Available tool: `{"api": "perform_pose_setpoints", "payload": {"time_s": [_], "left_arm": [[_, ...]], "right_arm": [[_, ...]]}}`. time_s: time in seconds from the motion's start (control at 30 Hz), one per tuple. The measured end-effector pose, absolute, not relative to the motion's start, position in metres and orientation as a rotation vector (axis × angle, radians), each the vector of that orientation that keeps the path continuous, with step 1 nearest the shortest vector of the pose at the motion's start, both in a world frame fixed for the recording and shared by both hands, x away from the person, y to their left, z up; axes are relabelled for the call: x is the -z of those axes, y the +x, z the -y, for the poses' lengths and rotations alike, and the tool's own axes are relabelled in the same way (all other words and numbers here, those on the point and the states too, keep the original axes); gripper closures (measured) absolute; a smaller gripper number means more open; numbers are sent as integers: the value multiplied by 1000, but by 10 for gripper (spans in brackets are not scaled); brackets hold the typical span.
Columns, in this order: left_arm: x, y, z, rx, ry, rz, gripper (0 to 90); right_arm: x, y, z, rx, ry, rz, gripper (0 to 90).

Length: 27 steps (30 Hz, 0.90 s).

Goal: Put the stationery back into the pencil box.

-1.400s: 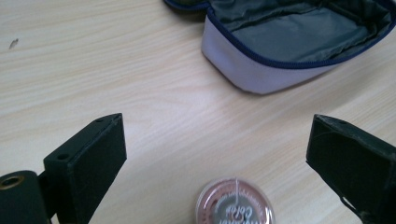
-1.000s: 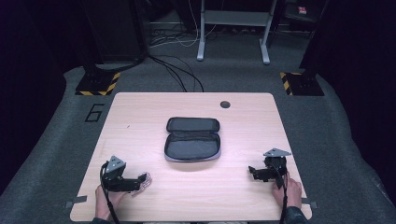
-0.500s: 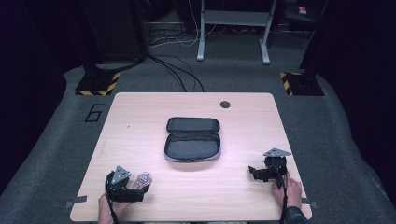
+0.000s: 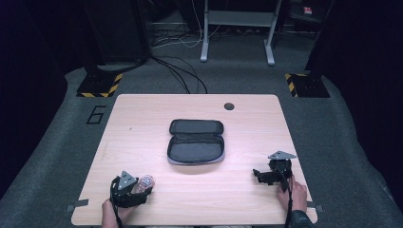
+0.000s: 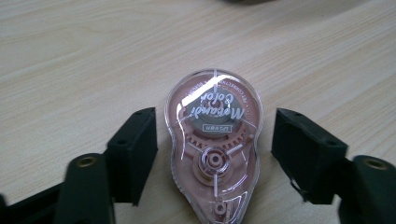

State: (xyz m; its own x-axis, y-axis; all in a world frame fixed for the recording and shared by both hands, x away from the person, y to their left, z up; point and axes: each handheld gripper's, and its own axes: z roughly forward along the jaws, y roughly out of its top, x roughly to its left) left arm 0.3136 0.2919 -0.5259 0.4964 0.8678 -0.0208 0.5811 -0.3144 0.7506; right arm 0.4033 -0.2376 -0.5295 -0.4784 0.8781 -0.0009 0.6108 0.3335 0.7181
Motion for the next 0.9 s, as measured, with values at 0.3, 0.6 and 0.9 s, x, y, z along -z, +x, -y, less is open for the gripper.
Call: {"api": "perform_pose_setpoints", "payload": {"time_s": [0.3,0.6,0.9], "left_arm": [[525,312,-293,-554,2018,-1219,492],[527,311,-295,-564,1978,-1215,500],[515,312,-292,-557,1964,-1178,499]], "right_arm": [[530,403,237,-941,1315,-2208,0],[530,403,238,-940,1316,-2211,0],[530,403,238,-940,1317,-2212,0]]}}
